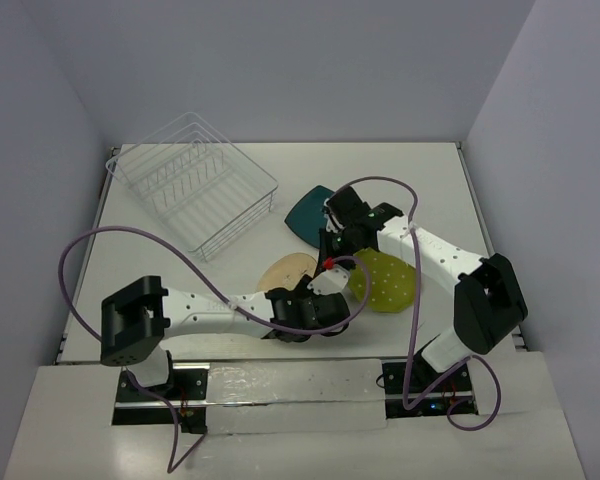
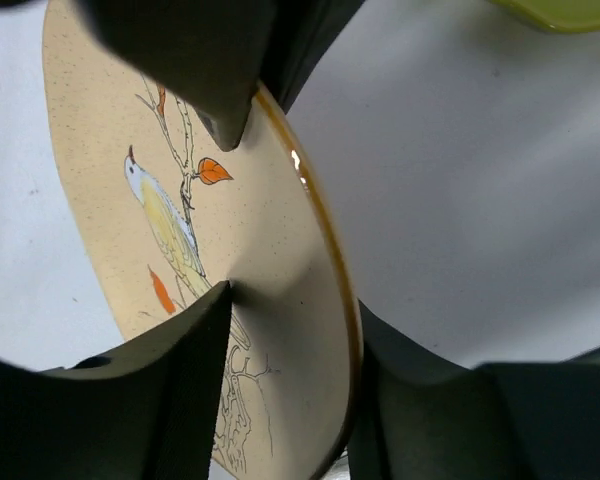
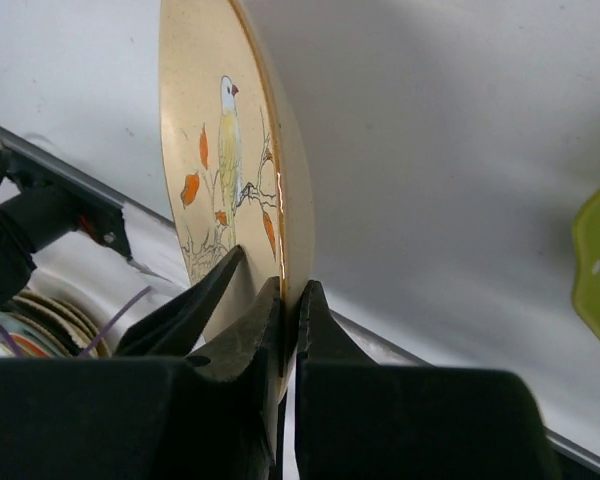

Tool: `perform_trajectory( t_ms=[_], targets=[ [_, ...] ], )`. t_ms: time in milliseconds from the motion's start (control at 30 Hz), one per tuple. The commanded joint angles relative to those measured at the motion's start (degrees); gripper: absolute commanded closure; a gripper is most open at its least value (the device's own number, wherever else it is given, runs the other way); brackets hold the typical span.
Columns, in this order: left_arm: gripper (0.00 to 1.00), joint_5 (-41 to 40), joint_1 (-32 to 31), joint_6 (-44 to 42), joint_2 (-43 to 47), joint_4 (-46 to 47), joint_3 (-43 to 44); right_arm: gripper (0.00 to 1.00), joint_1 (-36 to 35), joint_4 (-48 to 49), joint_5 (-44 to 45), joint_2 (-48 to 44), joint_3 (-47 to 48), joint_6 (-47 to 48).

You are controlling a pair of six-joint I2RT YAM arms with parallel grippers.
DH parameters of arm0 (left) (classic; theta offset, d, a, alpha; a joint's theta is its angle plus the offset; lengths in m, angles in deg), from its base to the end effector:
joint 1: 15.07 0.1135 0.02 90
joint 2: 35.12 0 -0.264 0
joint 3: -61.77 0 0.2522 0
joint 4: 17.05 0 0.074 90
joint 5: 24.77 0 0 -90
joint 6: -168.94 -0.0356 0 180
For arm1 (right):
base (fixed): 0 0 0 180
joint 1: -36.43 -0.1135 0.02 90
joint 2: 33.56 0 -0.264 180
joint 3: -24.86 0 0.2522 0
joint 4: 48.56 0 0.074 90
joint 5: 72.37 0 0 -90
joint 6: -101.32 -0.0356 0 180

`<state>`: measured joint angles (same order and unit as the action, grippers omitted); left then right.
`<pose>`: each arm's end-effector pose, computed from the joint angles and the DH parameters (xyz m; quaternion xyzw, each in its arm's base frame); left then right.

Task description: Load the plates into the dish rack

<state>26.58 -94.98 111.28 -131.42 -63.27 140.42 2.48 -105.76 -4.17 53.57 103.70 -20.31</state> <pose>0.0804 -0.3251 0.2080 0.3023 0.8713 0.0026 0.3865 0.2421 0.1789 0.2434 -0.0596 0.9586 0.2682 0.0751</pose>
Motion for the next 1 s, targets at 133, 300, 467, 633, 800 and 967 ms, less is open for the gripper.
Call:
perform_trajectory(
  t_ms=[133, 300, 467, 633, 800, 967],
  targets=[
    [1.0, -8.4, -0.4, 2.4, -3.4, -5.3, 6.8, 1.0, 1.2, 0.6, -9.5, -6.0, 5.7, 1.5],
    [1.0, -14.1, -1.3, 3.2, -3.8, -8.1, 10.6, 0.9, 1.7, 0.1, -6.9, -6.3, 8.5, 2.3],
    [1.0, -18.4, -1.6, 5.2, -1.8, -9.1, 12.5, 0.3, 2.3, 1.2, -6.5, -7.6, 13.6, 2.5],
    [1.0, -18.8, -1.6, 5.7, 1.1, -8.3, 13.7, 0.18, 6.0, 0.3, -4.4, -9.7, 18.7, 1.8],
    [1.0, -22.4, -1.3, 4.7, 3.8, -7.4, 17.7, 0.17, 14.2, 6.6, -6.1, -16.4, 14.9, -1.9],
    [1.0, -16.0, 4.0, -3.0, 12.6, 4.4, 20.1, 0.14, 22.6, 10.0, -4.2, -24.8, 9.0, -3.3]
  ],
)
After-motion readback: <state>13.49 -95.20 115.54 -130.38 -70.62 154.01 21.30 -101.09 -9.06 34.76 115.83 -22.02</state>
